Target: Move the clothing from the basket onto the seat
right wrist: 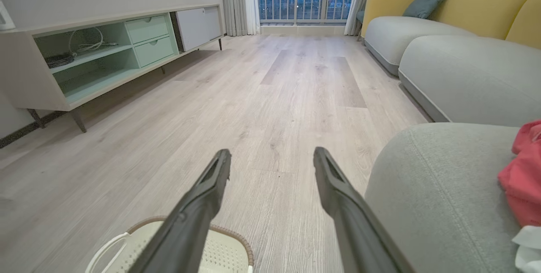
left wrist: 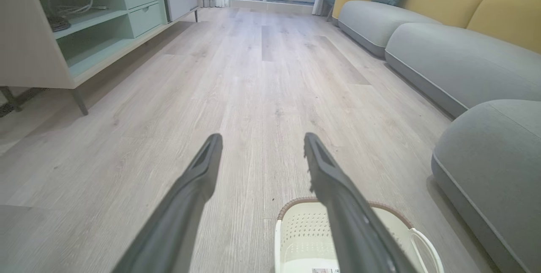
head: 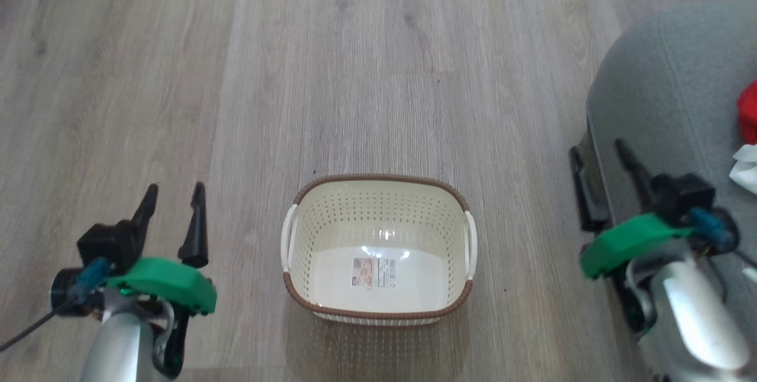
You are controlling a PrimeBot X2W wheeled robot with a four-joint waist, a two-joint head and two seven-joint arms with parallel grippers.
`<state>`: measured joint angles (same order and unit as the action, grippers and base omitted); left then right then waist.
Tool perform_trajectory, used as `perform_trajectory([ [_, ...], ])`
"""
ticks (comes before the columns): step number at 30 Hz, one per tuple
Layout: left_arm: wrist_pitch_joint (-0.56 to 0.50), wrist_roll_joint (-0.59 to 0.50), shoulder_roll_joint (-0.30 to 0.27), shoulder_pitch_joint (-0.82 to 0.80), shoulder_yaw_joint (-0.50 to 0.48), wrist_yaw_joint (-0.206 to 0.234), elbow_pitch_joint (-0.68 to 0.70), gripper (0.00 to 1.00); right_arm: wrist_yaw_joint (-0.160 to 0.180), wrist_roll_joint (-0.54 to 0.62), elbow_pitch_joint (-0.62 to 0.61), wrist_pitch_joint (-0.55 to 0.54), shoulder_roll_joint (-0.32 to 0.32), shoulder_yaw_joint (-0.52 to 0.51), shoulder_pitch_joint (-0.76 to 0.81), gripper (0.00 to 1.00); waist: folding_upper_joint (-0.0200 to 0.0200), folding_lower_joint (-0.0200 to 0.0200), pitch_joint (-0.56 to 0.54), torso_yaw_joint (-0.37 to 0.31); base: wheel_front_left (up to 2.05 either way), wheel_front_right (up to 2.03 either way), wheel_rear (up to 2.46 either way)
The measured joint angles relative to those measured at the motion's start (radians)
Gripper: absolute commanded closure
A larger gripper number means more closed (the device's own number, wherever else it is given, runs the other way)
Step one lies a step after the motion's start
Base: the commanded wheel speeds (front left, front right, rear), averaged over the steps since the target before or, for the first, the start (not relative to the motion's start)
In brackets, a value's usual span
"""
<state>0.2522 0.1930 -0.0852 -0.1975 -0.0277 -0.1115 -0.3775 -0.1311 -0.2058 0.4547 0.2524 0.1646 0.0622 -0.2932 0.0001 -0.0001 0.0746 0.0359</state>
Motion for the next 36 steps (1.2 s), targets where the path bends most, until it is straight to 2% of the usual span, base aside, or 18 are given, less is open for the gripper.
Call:
perform_trajectory([
  [13,0.000,-0.045,0.020,0.061,-0.061,-0.010,0.003,0.00,0.000,-0.008,0.004,0.000,-0.034,0.029,0.061,0.00,0.0000,0.0001,-0.044,-0.010,0.00,0.00,0.00],
  [25,0.000,-0.041,0.028,0.080,-0.061,-0.018,0.009,0.00,0.000,-0.008,0.010,0.000,-0.039,0.029,0.061,0.00,0.0000,0.0001,-0.045,-0.014,0.00,0.00,0.00],
  [26,0.000,-0.035,0.029,0.080,-0.059,-0.018,0.012,1.00,0.000,-0.008,0.010,0.000,-0.040,0.025,0.061,1.00,0.0000,0.0001,-0.046,-0.014,0.00,0.00,0.00],
  [31,-0.007,-0.034,0.036,0.120,-0.058,-0.018,-0.060,1.00,0.000,-0.009,0.079,-0.006,-0.044,0.033,0.111,1.00,0.0000,0.0001,-0.046,-0.014,0.00,0.00,0.00],
  [36,-0.027,0.019,0.038,0.138,-0.060,-0.018,-0.067,1.00,0.000,-0.059,0.082,-0.017,-0.046,0.029,0.139,1.00,0.0000,0.0001,-0.047,-0.015,0.00,0.00,0.00],
])
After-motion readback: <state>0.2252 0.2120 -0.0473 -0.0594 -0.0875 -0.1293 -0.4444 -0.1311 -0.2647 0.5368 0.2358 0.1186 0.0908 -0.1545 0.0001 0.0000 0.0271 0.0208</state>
